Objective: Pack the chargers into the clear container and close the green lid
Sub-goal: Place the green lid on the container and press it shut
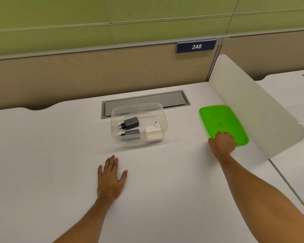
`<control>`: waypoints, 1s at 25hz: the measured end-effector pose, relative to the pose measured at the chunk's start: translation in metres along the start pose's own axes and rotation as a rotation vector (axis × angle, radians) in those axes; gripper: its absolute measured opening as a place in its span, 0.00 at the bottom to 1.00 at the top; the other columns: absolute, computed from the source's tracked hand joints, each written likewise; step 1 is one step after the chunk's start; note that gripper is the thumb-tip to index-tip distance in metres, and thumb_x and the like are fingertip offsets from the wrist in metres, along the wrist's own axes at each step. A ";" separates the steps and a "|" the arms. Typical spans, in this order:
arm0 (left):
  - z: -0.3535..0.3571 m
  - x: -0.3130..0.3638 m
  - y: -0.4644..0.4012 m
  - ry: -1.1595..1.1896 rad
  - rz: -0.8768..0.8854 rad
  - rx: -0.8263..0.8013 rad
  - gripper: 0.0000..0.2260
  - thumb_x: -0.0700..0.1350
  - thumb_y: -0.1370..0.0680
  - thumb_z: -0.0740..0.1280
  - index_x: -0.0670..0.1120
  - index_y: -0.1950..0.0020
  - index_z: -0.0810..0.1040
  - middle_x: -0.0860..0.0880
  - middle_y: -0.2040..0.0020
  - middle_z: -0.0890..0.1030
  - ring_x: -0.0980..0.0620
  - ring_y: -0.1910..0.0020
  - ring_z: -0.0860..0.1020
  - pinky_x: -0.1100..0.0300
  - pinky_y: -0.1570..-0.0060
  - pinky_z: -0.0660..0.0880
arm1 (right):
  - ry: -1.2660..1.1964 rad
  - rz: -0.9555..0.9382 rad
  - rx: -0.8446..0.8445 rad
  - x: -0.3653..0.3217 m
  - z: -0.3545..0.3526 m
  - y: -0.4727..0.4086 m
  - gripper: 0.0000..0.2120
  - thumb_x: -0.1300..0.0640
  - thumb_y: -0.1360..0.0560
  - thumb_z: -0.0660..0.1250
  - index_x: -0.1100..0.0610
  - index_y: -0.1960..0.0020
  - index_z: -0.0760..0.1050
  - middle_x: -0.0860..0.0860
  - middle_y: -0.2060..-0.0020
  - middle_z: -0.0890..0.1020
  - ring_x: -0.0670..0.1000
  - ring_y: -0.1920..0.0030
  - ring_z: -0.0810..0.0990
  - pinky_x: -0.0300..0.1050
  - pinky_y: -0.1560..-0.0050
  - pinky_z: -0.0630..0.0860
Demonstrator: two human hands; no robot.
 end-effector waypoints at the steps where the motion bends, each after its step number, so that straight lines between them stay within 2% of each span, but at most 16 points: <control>1: 0.001 0.000 0.000 -0.005 0.002 -0.001 0.34 0.63 0.24 0.46 0.45 0.24 0.59 0.51 0.23 0.57 0.56 0.24 0.52 0.50 0.26 0.45 | 0.013 0.007 -0.007 0.003 0.003 0.000 0.13 0.58 0.30 0.66 0.61 0.47 0.79 0.60 0.47 0.79 0.61 0.43 0.74 0.52 0.44 0.70; 7: 0.002 -0.001 -0.001 -0.020 0.002 -0.012 0.33 0.62 0.24 0.47 0.44 0.25 0.60 0.50 0.23 0.58 0.54 0.24 0.53 0.49 0.26 0.47 | 0.051 0.026 0.005 0.010 0.015 0.003 0.12 0.61 0.29 0.64 0.61 0.47 0.80 0.59 0.47 0.79 0.61 0.42 0.74 0.52 0.44 0.69; 13: 0.003 -0.001 -0.001 -0.014 -0.007 -0.031 0.33 0.62 0.23 0.47 0.43 0.25 0.60 0.50 0.23 0.59 0.54 0.24 0.53 0.49 0.26 0.46 | 0.078 -0.046 0.101 0.004 0.011 0.005 0.09 0.64 0.30 0.65 0.64 0.52 0.79 0.60 0.52 0.79 0.62 0.47 0.74 0.52 0.47 0.69; 19: 0.002 -0.001 0.000 -0.023 -0.011 -0.081 0.37 0.66 0.23 0.38 0.43 0.24 0.59 0.50 0.23 0.58 0.54 0.24 0.53 0.54 0.27 0.39 | -0.007 -0.108 0.176 -0.002 0.002 0.005 0.09 0.63 0.35 0.67 0.65 0.56 0.76 0.61 0.57 0.78 0.62 0.53 0.75 0.53 0.53 0.70; 25: 0.002 -0.002 -0.003 0.003 -0.014 -0.072 0.38 0.67 0.24 0.39 0.43 0.24 0.56 0.50 0.23 0.55 0.57 0.25 0.48 0.57 0.28 0.35 | -0.123 -0.229 0.372 -0.027 -0.028 0.002 0.06 0.67 0.36 0.66 0.64 0.59 0.72 0.61 0.63 0.77 0.62 0.62 0.76 0.51 0.64 0.70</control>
Point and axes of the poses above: each hand's wrist, its own y-axis away from the middle knuckle, its own z-axis out of the palm, x = y × z, the point moved 5 cm from there along -y, towards the middle knuckle
